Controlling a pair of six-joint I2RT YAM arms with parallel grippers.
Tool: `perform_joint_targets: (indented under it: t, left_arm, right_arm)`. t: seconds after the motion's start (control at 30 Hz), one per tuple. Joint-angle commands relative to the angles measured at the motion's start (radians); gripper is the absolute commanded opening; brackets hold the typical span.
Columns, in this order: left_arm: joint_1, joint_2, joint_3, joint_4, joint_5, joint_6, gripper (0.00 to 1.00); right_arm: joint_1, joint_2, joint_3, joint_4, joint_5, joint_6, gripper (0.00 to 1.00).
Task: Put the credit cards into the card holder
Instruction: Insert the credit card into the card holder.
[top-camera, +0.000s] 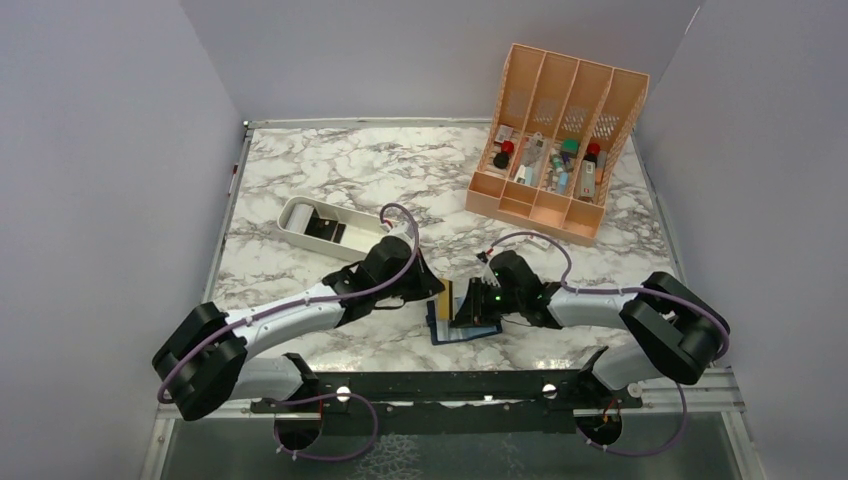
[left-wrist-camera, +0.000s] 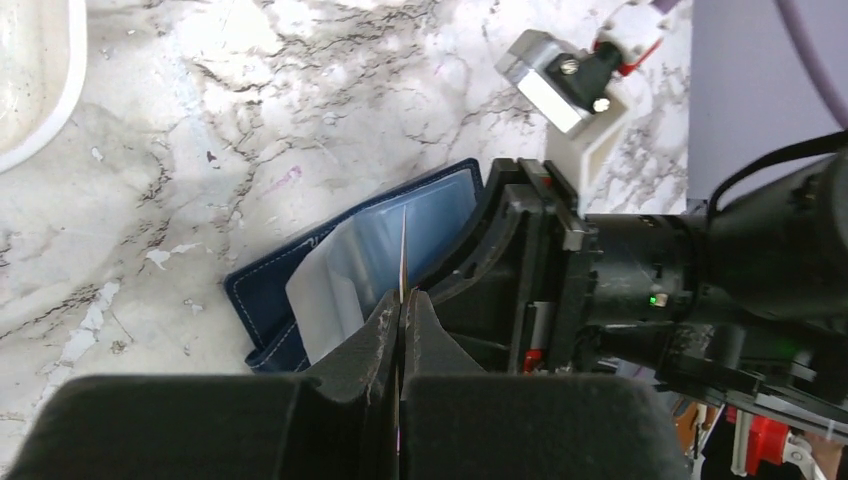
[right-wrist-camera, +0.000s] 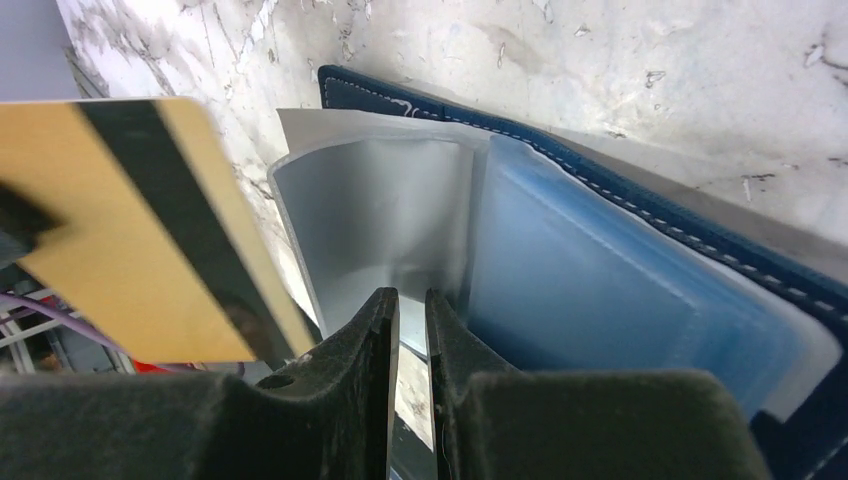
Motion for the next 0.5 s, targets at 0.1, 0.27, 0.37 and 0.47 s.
perform_joint_targets:
  t: [0.1, 0.27, 0.37, 0.47]
  left_arm:
    - [-0.004, 0.055, 0.008, -0.057, -0.078, 0.049, 0.0]
    - [-0.005, 0.076, 0.001, -0.099, -0.12, 0.066, 0.0]
    - [-0.005, 0.098, 0.003, -0.09, -0.116, 0.075, 0.0]
    - [-0.006, 0.115, 0.004, -0.087, -0.12, 0.081, 0.0]
  right_arm:
    - [0.014, 0.0, 0.02, -0.055, 0.067, -0.017, 0.21]
    - [0.014, -0.082, 0.037, -0.136, 0.102, -0.037, 0.21]
    - [0.014, -0.161, 0.062, -0.233, 0.157, -0.076, 0.21]
    - [0.014, -0.227, 0.095, -0.345, 0.245, -0.108, 0.21]
